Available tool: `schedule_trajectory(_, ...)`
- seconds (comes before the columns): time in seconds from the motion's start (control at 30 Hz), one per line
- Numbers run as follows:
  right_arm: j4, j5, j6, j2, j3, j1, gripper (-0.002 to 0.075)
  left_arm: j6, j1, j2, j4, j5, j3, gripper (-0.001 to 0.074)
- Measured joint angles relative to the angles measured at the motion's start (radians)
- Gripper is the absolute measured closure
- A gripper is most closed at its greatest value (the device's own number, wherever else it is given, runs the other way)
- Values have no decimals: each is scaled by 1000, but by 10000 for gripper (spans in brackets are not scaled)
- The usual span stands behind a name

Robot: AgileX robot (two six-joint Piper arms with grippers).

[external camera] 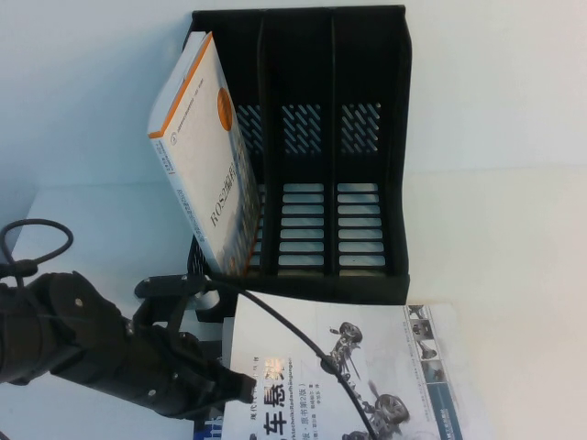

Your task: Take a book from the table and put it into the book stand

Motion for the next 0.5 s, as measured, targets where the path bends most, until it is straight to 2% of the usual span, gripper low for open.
schedule_trajectory(0.2, 0, 68, -7, 82, 0, 0, 728, 4, -79, 15, -9, -44, -7, 738)
schedule_trajectory(0.5, 35, 66, -36, 212, 0, 0, 728, -23, -78, 3, 32, -74, -7, 738)
